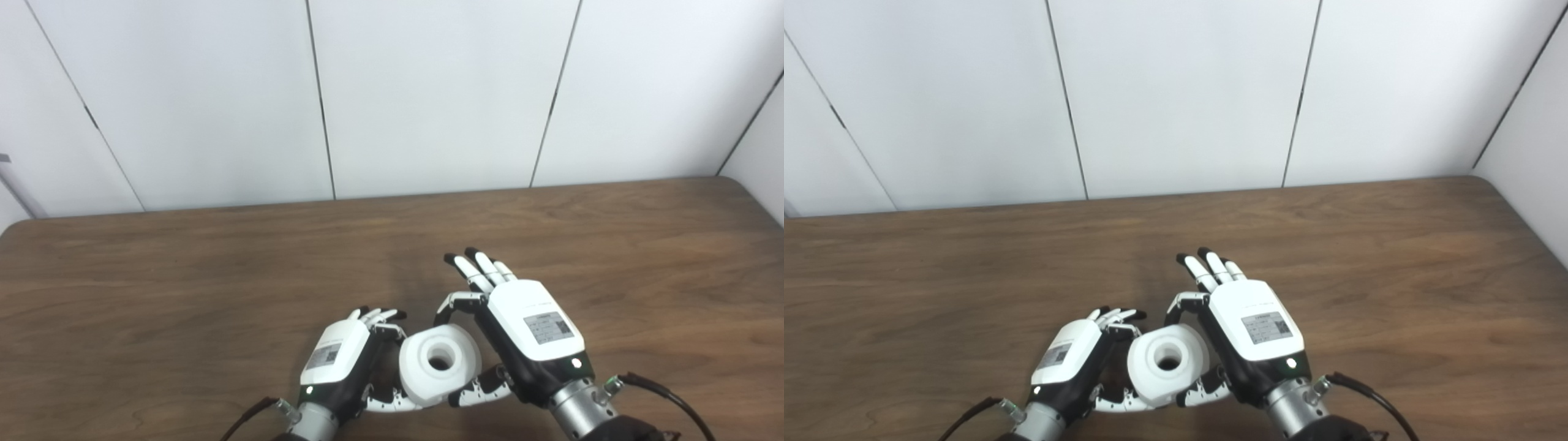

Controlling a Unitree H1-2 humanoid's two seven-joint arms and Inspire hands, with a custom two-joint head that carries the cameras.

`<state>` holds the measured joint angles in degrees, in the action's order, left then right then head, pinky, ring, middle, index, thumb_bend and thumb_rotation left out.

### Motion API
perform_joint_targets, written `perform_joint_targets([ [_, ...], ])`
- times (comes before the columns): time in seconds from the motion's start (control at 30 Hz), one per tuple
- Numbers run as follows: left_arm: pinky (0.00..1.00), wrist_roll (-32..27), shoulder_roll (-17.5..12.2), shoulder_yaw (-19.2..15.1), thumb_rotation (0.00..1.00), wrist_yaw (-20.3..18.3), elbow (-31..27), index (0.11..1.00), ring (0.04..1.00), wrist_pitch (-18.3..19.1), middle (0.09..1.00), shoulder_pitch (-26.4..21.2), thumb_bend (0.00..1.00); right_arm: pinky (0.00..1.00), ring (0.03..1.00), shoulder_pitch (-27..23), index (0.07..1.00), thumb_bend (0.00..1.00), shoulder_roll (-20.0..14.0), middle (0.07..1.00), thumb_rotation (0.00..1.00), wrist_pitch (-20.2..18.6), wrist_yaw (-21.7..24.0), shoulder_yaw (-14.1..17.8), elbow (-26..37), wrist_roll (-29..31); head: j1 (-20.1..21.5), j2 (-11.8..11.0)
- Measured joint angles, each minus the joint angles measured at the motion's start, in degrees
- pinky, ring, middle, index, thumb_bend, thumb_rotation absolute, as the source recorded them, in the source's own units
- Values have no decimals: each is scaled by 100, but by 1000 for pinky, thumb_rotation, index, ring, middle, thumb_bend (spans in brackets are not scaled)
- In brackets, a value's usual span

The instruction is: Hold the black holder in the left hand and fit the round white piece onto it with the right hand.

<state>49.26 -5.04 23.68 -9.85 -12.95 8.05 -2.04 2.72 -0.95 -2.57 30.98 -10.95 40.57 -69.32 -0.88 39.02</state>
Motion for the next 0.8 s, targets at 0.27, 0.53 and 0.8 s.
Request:
perform_joint_targets([
  [0.27, 1000, -2, 0, -3, 49, 0, 0, 482, 922, 0, 880, 0, 515, 954, 1000, 0, 480, 512, 9, 964, 139, -1, 8, 1, 0, 0, 0, 0],
  [0.53, 1000, -8, -1, -5, 49, 3, 0, 482, 920, -2, 878, 0, 515, 941, 1000, 0, 480, 512, 12, 962, 140, 0, 8, 0, 0, -6, 9, -9],
  [0.8, 998, -12, -1, -7, 50, 5, 1, 482, 917, -2, 876, 0, 515, 969, 1000, -2, 480, 512, 13, 964, 140, -1, 18, 0, 0, -8, 9, -9],
])
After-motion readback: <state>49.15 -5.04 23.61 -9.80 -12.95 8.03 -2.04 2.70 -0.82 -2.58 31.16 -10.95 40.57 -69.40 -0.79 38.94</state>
